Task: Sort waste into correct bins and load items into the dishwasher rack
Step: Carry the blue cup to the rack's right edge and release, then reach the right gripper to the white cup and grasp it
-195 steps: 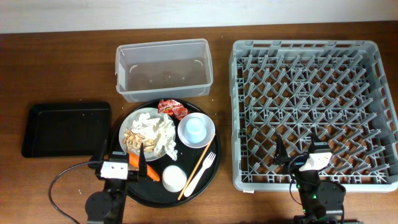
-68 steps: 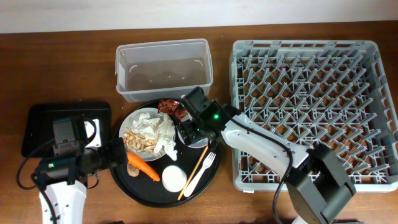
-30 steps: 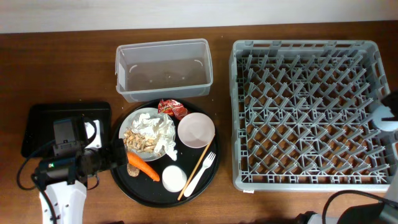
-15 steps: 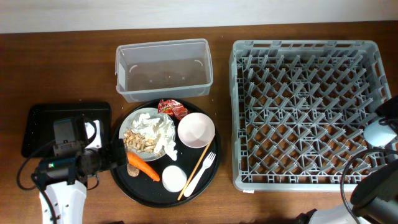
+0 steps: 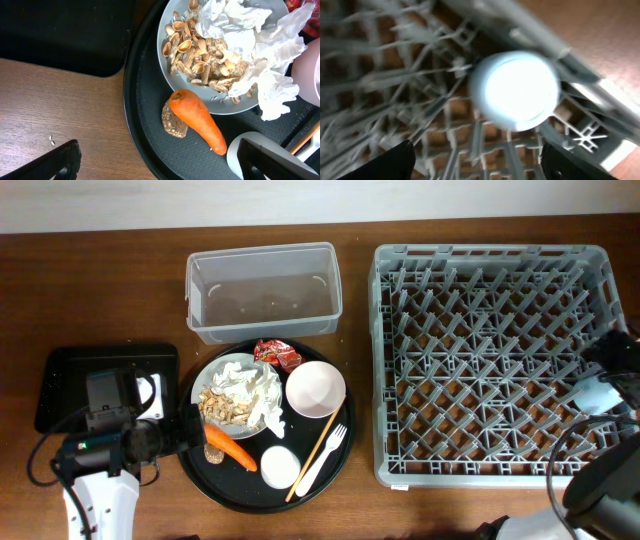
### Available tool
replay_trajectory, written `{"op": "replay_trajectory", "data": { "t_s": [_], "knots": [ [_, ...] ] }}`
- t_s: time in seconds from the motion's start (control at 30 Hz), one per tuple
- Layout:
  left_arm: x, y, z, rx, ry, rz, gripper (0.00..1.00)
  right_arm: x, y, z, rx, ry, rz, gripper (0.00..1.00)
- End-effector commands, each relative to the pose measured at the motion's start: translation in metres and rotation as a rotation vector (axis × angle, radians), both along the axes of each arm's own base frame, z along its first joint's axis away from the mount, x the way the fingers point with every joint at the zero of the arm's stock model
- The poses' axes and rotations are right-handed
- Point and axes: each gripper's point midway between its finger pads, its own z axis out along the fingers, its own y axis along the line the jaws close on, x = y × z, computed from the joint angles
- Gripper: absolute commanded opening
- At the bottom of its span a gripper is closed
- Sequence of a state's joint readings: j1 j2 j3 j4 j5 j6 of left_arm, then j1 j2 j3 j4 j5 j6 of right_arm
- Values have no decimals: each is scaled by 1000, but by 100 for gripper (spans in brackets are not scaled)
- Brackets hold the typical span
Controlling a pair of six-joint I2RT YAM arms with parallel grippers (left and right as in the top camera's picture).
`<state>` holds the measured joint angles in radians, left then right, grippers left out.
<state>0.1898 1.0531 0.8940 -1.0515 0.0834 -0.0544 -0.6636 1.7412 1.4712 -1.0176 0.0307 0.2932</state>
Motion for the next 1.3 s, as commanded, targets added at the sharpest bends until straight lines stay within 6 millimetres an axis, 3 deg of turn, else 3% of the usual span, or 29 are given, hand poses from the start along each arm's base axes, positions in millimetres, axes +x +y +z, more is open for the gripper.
{"op": "replay_trajectory", "data": {
  "t_s": [0.0,0.1,0.13,0.17,0.2,0.27,0.33,0.43,0.63,0.77,1.0,1.1,1.27],
  "knots": [
    [3,-1,5,-19,-17,10,99,29,82,64,18,-186,346,84],
    [3,-1,5,-19,-16,10,99,30,183,83,89,-200,675,84],
    [3,-1,5,-19,-17,10,99,23,231,83,121,-167,813,84],
    [3,-1,5,-19,-17,10,99,15,266,81,144,-136,920,84],
    [3,-1,5,-19,-16,10,99,10,289,80,155,-121,990,84],
    [3,-2,5,-19,-16,10,99,-19,383,80,178,-95,1285,84],
    [1,-2,5,-20,-9,10,99,-43,433,79,188,-93,1448,85],
    [-2,-5,3,-25,6,-18,99,-75,493,73,120,-99,1594,86],
    [-2,-1,3,-11,3,-24,99,-118,556,21,95,30,1708,87],
    [-4,15,4,-38,-5,61,99,-123,579,-12,54,69,1699,88],
    [-4,16,4,-41,-6,66,99,-116,593,-69,26,155,1666,87],
    [-4,16,4,-41,-6,66,99,-116,592,-77,13,164,1641,82],
    [-4,16,4,-41,-6,66,99,-119,587,-82,14,188,1603,66]
  ]
}}
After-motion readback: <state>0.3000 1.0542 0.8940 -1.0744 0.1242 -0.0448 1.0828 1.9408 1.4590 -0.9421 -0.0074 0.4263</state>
